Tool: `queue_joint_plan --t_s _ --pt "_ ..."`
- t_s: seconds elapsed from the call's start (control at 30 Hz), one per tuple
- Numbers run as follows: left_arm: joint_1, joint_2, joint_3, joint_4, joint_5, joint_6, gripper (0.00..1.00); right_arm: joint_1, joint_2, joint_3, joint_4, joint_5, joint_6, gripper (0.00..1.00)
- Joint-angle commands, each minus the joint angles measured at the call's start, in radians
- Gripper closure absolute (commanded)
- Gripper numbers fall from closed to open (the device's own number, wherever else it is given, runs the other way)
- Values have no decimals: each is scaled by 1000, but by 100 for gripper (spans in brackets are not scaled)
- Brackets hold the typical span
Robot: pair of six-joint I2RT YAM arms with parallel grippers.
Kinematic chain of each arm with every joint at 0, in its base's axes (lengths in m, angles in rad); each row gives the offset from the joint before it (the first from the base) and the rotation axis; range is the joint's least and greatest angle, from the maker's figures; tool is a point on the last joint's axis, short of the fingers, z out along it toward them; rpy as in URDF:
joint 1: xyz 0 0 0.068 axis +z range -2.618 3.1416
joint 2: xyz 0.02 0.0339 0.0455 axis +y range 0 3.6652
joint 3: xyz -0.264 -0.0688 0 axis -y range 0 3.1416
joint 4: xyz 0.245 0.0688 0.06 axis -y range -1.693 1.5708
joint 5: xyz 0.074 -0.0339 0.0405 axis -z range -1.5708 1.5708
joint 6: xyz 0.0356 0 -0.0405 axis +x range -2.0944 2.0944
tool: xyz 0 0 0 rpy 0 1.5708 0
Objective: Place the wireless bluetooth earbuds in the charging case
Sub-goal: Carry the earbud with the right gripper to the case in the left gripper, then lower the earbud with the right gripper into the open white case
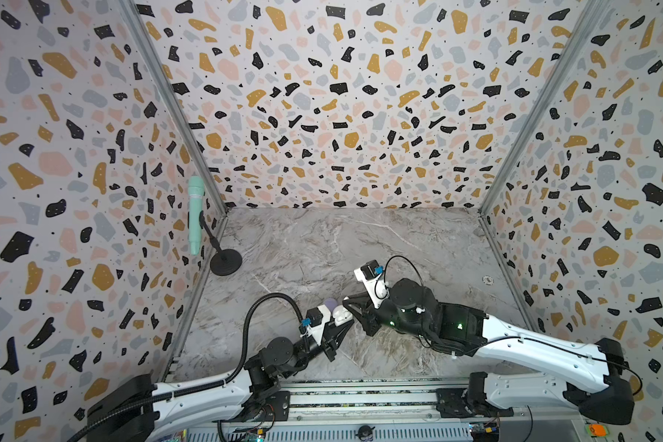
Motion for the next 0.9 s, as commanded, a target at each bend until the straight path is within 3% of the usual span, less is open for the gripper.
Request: queue_joint_plan --t_s 0.0,0.87 --pt "-2 -16 5 61 16 10 100 15 -12 -11 37 -10 -19 84" --pt "-3 -33 5 74 72 6 100 59 -5 -83 111 -10 -65 85"
